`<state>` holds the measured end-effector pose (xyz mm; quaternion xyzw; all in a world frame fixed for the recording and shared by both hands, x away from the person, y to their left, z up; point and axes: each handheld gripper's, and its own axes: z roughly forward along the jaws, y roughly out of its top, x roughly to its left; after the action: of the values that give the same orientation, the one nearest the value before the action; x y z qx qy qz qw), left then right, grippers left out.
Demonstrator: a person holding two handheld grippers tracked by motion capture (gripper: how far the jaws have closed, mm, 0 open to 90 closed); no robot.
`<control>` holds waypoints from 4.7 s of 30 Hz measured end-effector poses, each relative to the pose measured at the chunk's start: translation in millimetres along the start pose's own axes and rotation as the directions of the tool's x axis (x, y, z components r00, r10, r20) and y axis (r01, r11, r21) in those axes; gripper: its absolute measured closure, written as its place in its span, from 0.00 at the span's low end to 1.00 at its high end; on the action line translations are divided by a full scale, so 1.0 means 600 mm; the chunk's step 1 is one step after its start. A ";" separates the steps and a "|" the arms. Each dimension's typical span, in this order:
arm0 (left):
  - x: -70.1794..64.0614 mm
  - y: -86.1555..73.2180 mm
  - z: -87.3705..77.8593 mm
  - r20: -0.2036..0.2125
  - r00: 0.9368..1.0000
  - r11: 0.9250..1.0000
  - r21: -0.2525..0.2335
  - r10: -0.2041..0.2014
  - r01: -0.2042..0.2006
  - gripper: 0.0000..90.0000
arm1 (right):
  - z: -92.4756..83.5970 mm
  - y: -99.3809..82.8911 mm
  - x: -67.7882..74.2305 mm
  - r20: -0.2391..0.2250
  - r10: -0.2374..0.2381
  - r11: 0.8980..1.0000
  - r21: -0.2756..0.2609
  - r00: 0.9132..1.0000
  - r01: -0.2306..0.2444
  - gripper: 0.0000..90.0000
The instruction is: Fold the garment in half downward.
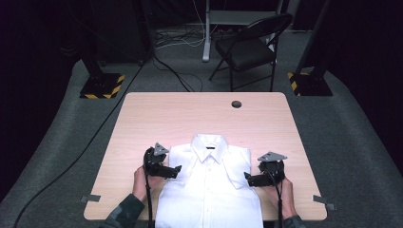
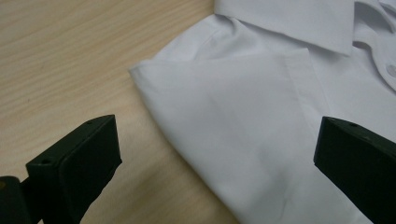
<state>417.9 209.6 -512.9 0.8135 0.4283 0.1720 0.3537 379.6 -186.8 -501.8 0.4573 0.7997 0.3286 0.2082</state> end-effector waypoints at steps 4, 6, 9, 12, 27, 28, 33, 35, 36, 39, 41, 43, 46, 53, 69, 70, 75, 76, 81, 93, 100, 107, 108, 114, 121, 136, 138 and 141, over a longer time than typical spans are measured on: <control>0.002 0.019 0.018 -0.011 1.000 1.000 0.005 0.010 -0.010 0.00 | 0.018 0.022 -0.002 -0.002 -0.006 1.000 0.007 1.000 0.006 0.02; 0.002 0.027 0.029 -0.013 1.000 1.000 0.011 0.016 -0.016 0.00 | 0.026 0.034 -0.004 -0.002 -0.005 1.000 0.007 1.000 0.005 0.02; 0.006 0.040 0.042 -0.005 1.000 1.000 0.014 0.009 -0.009 0.00 | 0.038 0.051 -0.006 -0.006 -0.009 1.000 0.009 1.000 0.009 0.02; 0.008 0.051 0.052 0.003 1.000 1.000 0.014 0.001 -0.001 0.00 | 0.052 0.066 -0.006 -0.010 -0.006 1.000 0.016 1.000 0.007 0.02; 0.026 0.089 0.097 0.021 0.998 0.997 0.042 -0.067 0.067 0.02 | 0.118 0.117 -0.014 -0.022 0.028 0.998 0.056 0.999 -0.026 0.02; 0.026 0.091 0.099 0.019 0.997 0.997 0.044 -0.068 0.067 0.02 | 0.122 0.119 -0.016 -0.021 0.033 0.998 0.058 0.999 -0.031 0.02; 0.027 0.094 0.111 0.016 0.998 0.996 0.060 -0.066 0.065 0.06 | 0.142 0.124 -0.022 -0.005 0.057 0.996 0.062 0.998 -0.057 0.11; 0.027 0.094 0.114 0.014 0.998 0.996 0.062 -0.069 0.068 0.14 | 0.154 0.124 -0.027 -0.009 0.078 0.994 0.074 0.997 -0.077 0.22; 0.027 0.093 0.116 0.009 0.998 0.996 0.059 -0.067 0.066 0.14 | 0.154 0.124 -0.027 -0.009 0.078 0.994 0.074 0.997 -0.077 0.22; 0.024 0.095 0.115 -0.004 0.999 0.997 0.055 -0.053 0.053 0.22 | 0.161 0.123 -0.031 -0.017 0.093 0.993 0.080 0.996 -0.091 0.31; 0.021 0.094 0.115 -0.016 0.999 0.998 0.051 -0.032 0.033 0.28 | 0.160 0.124 -0.029 -0.020 0.085 0.994 0.077 0.996 -0.083 0.39; 0.017 0.093 0.113 -0.022 1.000 0.999 0.049 0.002 -0.001 0.34 | 0.159 0.125 -0.023 -0.024 0.064 0.995 0.082 0.998 -0.062 0.48; 0.010 0.093 0.111 -0.007 1.000 0.999 0.044 0.022 -0.022 0.51 | 0.156 0.124 -0.013 -0.027 0.038 0.996 0.078 0.999 -0.036 0.61; 0.005 0.093 0.109 0.027 0.999 0.999 0.041 0.034 -0.035 0.75 | 0.151 0.115 -0.004 -0.055 0.044 0.998 0.052 0.998 -0.041 0.84; -0.006 0.094 0.105 0.034 0.999 0.999 0.027 0.022 -0.023 0.94 | 0.145 0.110 0.006 -0.048 0.060 0.998 0.025 0.997 -0.059 0.96; -0.006 0.095 0.103 0.034 0.999 1.000 0.018 0.016 -0.017 0.94 | 0.143 0.111 0.007 -0.045 0.061 0.998 0.020 0.997 -0.060 0.96; -0.007 0.110 0.087 0.028 0.999 0.999 -0.028 0.028 -0.027 0.94 | 0.128 0.124 0.006 -0.027 0.051 0.999 -0.008 0.998 -0.051 0.96; -0.009 0.114 0.083 0.024 0.999 0.999 -0.039 0.032 -0.031 0.94 | 0.123 0.128 0.006 -0.026 0.051 0.999 -0.015 0.998 -0.051 0.96; -0.012 0.137 0.063 0.008 0.999 0.995 -0.085 0.047 -0.046 0.94 | 0.098 0.149 0.006 -0.005 0.036 0.997 -0.061 0.999 -0.036 0.96; -0.017 0.186 0.028 -0.043 0.995 0.982 -0.160 0.091 -0.097 0.94 | 0.044 0.202 0.008 0.071 -0.033 0.991 -0.128 0.997 0.042 0.97; -0.011 0.217 0.013 -0.055 0.994 0.976 -0.191 0.095 -0.103 0.94 | 0.023 0.231 0.007 0.110 -0.055 0.985 -0.158 0.992 0.072 0.97; -0.005 0.243 0.004 -0.077 0.993 0.970 -0.216 0.095 -0.110 0.95 | 0.013 0.263 0.007 0.156 -0.083 0.979 -0.170 0.984 0.110 0.97; -0.004 0.247 0.002 -0.080 0.992 0.969 -0.222 0.096 -0.111 0.95 | 0.013 0.266 0.007 0.162 -0.087 0.979 -0.169 0.983 0.115 0.97; 0.004 0.267 -0.003 -0.103 0.989 0.964 -0.233 0.107 -0.129 0.95 | 0.008 0.289 0.003 0.190 -0.098 0.975 -0.176 0.977 0.133 0.97; 0.014 0.291 0.000 -0.131 0.986 0.964 -0.232 0.106 -0.134 0.95 | 0.005 0.315 -0.003 0.222 -0.113 0.971 -0.182 0.969 0.155 0.97; -0.011 0.289 -0.045 -0.041 0.987 0.959 -0.233 0.156 -0.161 0.95 | -0.045 0.313 -0.012 0.178 -0.106 0.963 -0.225 0.978 0.146 0.97; -0.026 0.264 -0.052 -0.032 0.983 0.957 -0.227 0.179 -0.181 0.95 | -0.055 0.283 -0.003 0.158 -0.119 0.963 -0.222 0.980 0.152 0.97; -0.045 0.222 -0.063 0.030 0.979 0.959 -0.213 0.200 -0.189 0.94 | -0.069 0.234 0.015 0.122 -0.143 0.966 -0.198 0.982 0.166 0.96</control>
<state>456.8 152.5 -389.8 0.8143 0.3165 0.2291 0.4293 432.3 -141.8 -372.7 0.3861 0.7821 0.3682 0.3220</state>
